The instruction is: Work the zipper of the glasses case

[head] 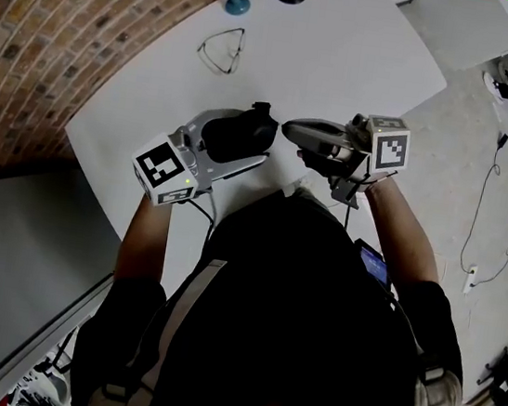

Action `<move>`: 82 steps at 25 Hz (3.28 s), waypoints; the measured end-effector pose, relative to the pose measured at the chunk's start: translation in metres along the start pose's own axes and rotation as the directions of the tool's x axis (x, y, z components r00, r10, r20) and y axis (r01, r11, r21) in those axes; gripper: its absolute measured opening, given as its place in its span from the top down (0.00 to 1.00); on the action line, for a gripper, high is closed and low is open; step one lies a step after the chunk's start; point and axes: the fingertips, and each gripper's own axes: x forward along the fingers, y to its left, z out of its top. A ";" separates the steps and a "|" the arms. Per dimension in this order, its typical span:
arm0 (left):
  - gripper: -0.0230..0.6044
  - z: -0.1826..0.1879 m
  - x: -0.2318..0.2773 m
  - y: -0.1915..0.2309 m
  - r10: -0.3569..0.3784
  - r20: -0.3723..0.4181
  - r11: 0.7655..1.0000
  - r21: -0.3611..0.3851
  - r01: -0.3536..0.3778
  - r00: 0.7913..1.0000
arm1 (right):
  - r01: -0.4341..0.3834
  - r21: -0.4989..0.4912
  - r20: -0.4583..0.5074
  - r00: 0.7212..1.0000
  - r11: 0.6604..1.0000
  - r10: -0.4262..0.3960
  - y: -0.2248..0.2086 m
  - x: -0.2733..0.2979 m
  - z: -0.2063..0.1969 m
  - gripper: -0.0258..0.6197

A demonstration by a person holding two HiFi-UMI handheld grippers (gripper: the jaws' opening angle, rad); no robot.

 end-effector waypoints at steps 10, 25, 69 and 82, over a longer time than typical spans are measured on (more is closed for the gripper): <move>0.55 0.020 -0.010 0.012 -0.037 0.279 0.960 -0.255 0.111 0.960 | -0.088 0.174 0.116 0.991 0.981 0.068 0.011 0.024 0.020 0.95; 0.55 0.015 -0.011 0.033 -0.008 0.433 0.886 -0.415 0.207 0.901 | 0.101 -0.006 0.062 0.993 0.995 -0.100 -0.017 0.016 0.008 0.95; 0.55 0.025 -0.038 0.069 0.204 0.772 0.707 -0.542 0.455 0.602 | 0.146 0.016 0.029 0.989 0.989 -0.146 -0.019 0.024 -0.001 0.95; 0.55 0.026 -0.036 0.087 0.251 0.783 0.680 -0.561 0.472 0.569 | 0.181 0.032 0.045 0.982 0.983 -0.182 -0.029 0.015 -0.005 0.95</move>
